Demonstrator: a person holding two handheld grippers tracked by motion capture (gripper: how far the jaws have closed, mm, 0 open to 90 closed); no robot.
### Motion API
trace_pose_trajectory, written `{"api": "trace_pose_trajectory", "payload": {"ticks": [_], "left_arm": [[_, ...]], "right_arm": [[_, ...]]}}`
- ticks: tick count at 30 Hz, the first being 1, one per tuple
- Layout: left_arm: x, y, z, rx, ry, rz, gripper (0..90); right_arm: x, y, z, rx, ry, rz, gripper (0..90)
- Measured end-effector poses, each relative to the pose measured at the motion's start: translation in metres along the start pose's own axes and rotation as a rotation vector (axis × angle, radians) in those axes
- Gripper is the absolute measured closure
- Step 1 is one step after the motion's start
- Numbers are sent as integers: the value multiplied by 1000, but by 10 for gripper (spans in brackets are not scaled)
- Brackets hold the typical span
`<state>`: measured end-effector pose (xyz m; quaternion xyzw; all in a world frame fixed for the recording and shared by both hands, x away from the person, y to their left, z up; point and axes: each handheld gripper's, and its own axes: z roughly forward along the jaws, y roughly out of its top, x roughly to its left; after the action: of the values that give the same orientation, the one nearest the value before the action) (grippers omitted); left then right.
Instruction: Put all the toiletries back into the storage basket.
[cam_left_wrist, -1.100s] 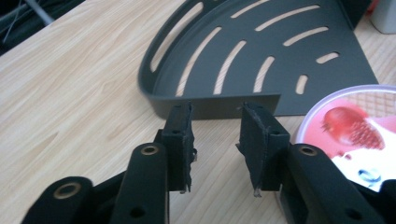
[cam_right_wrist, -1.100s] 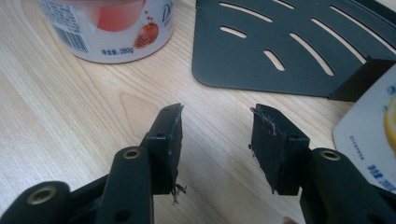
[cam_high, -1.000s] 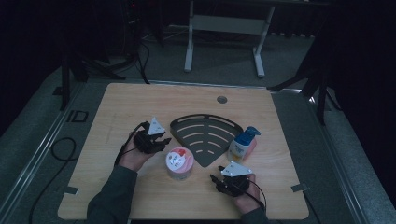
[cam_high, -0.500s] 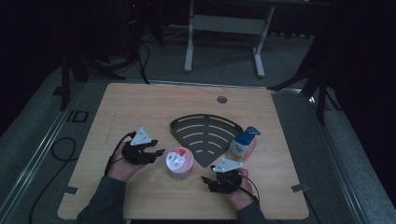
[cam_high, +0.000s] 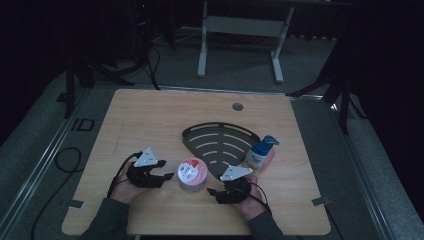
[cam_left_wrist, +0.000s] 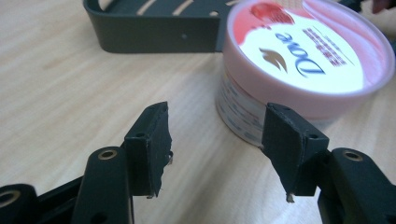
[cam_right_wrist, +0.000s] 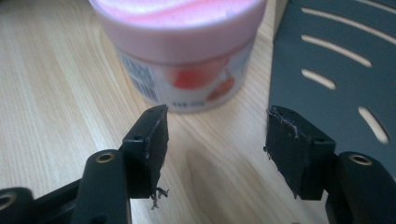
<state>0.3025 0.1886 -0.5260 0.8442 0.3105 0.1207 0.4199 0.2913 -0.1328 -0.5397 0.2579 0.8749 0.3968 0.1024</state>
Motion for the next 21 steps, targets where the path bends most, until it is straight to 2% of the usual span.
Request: {"api": "trace_pose_trajectory", "payload": {"ticks": [2, 5, 13, 19, 21], "left_arm": [[0, -2, 0, -1, -11, -1, 413], [-4, -6, 1, 8, -60, 11, 411], [-12, -6, 9, 34, -99, 49, 413], [-19, -3, 20, 49, -137, 92, 348], [-20, -2, 21, 49, -139, 90, 337]], "right_arm": [[0, 2, 1, -6, 8, -5, 376], [0, 10, 3, -26, 48, -46, 371], [-2, 17, 10, -15, 73, -77, 313], [-3, 19, 14, -9, 92, -98, 276], [-3, 19, 16, -9, 92, -100, 274]]}}
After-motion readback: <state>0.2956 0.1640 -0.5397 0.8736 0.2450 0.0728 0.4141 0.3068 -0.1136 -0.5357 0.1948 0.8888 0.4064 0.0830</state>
